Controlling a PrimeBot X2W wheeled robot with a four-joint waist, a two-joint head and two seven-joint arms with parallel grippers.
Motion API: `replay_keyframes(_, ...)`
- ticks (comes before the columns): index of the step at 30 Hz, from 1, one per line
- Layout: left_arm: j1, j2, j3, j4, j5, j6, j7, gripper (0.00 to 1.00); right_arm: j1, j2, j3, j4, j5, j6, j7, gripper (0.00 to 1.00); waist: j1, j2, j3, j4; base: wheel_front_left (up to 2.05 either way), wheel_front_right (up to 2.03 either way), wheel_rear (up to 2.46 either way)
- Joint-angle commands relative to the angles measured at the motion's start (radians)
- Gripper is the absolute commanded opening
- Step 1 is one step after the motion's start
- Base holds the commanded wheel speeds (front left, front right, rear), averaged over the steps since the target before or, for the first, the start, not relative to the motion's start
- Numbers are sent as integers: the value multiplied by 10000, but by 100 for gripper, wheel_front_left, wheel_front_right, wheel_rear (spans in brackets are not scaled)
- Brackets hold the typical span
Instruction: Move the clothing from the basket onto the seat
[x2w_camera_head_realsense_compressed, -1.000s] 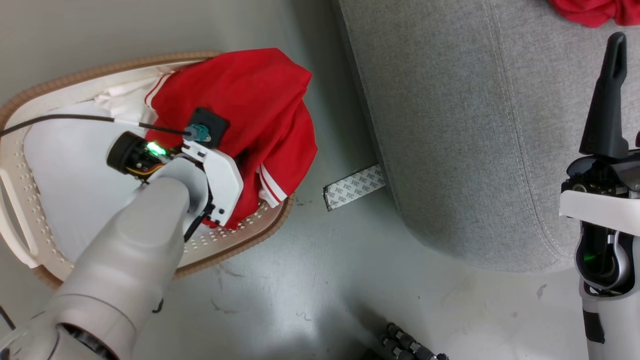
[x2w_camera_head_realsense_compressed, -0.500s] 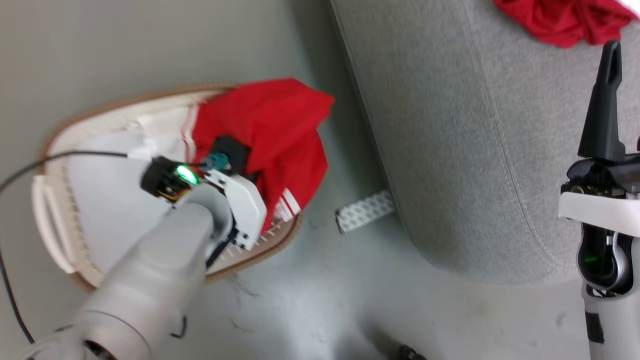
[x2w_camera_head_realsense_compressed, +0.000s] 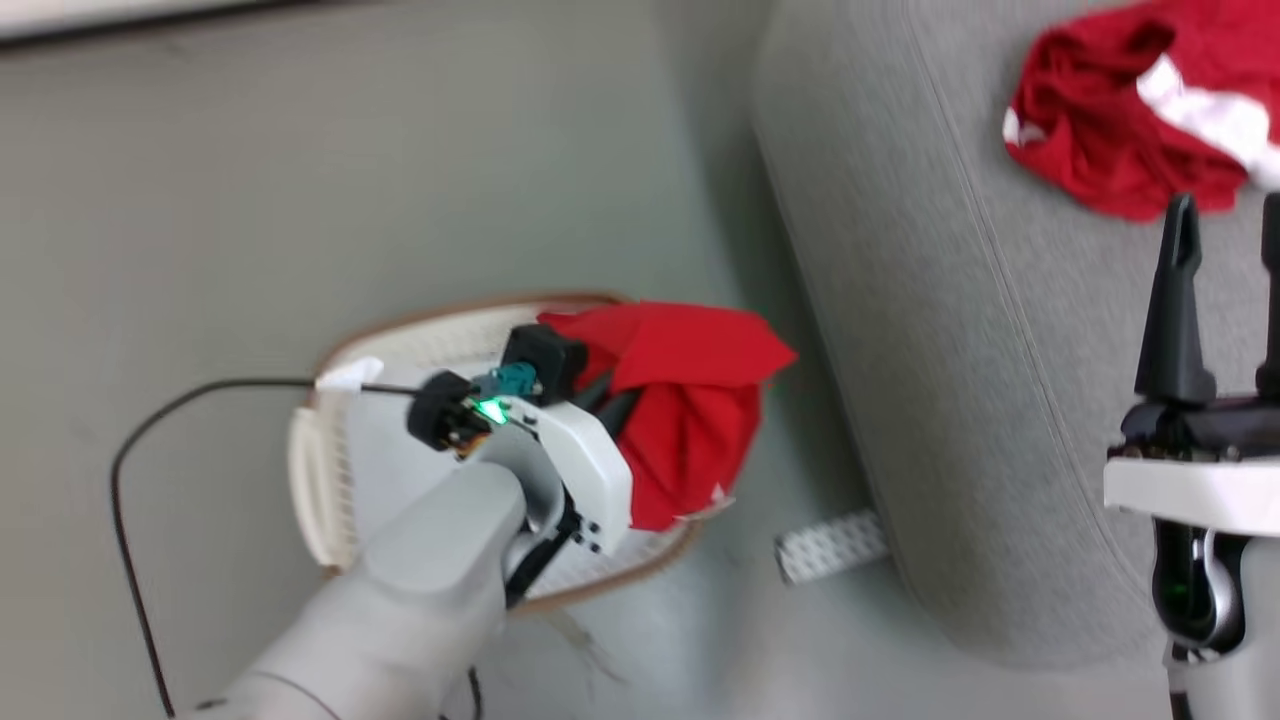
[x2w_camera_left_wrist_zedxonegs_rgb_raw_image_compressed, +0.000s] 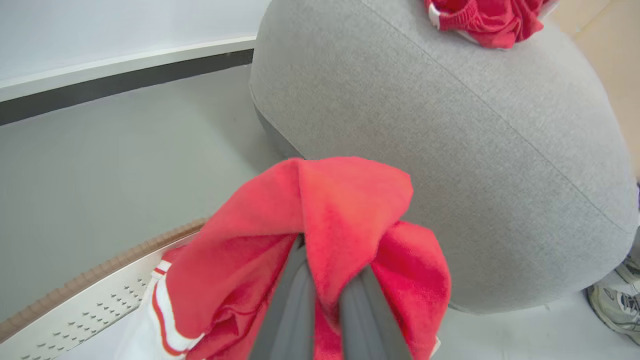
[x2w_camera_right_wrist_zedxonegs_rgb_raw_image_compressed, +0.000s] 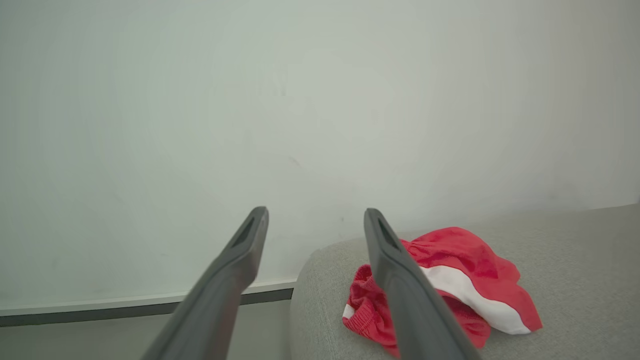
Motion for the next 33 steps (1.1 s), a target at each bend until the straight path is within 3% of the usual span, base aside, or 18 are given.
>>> replay_keyframes(1,464,-17,244,-394,63,6,-20,0,343,-28,-122,150,-206,-22,7,100,1,0,-1288,981,0,0,0)
replay_keyframes(17,2043,-370,2197,-2672,716,5,-19,0,2411,-457,146,939,132,-23,7,100,1,0,-4523,2334,0,0,0)
replay_keyframes(33,1727,-498,3551,-3765,1207,5,-19,0,3250,-500,1059,1379,475,-21,7,100,1,0,-5408,3014,0,0,0)
